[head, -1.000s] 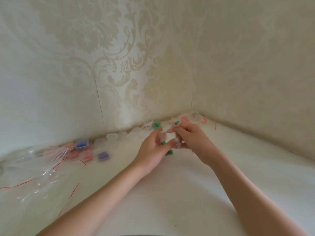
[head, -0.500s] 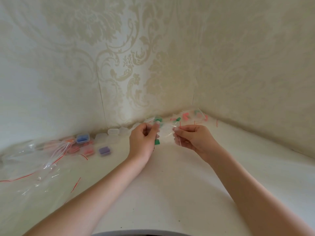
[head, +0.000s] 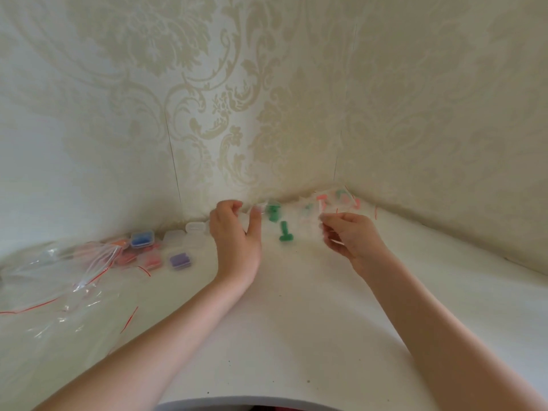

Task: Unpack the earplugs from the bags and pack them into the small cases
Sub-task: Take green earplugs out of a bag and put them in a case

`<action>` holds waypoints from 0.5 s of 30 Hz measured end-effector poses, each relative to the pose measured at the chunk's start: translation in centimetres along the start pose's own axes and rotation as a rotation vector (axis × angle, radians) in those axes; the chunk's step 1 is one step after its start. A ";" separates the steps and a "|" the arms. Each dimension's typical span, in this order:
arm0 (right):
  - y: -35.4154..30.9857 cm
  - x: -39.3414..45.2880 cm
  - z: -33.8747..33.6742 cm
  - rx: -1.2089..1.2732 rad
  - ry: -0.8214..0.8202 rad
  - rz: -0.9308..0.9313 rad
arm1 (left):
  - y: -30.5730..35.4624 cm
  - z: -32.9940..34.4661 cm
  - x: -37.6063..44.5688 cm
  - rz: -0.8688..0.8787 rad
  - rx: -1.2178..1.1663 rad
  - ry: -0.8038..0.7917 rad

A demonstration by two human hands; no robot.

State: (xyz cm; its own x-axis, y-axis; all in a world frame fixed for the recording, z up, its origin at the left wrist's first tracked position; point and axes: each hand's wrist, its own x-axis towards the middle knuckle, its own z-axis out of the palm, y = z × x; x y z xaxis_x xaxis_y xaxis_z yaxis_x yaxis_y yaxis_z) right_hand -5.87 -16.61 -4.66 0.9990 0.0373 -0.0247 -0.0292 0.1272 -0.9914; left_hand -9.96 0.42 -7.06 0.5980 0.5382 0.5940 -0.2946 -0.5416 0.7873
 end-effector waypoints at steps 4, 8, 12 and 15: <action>-0.1 -0.1 0.3 -0.215 0.014 -0.230 | 1.4 0.1 -1.3 0.022 -0.245 -0.314; 0.6 -1.3 1.9 -0.490 -0.194 -0.332 | 1.5 0.5 -2.0 -0.055 -0.262 -0.466; 0.9 -1.3 1.8 -0.602 -0.262 -0.356 | 1.0 0.6 -1.4 -0.164 -0.259 -0.464; 1.0 -1.2 1.7 -0.593 -0.270 -0.363 | 0.7 0.9 -1.3 -0.256 -0.300 -0.528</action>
State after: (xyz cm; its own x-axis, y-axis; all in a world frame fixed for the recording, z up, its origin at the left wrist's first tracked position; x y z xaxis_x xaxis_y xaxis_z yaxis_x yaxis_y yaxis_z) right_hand -7.12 -14.82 -5.42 0.8971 0.3463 0.2743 0.4006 -0.3758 -0.8357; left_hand -10.28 -1.28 -7.44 0.9396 0.1957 0.2810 -0.2437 -0.1940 0.9502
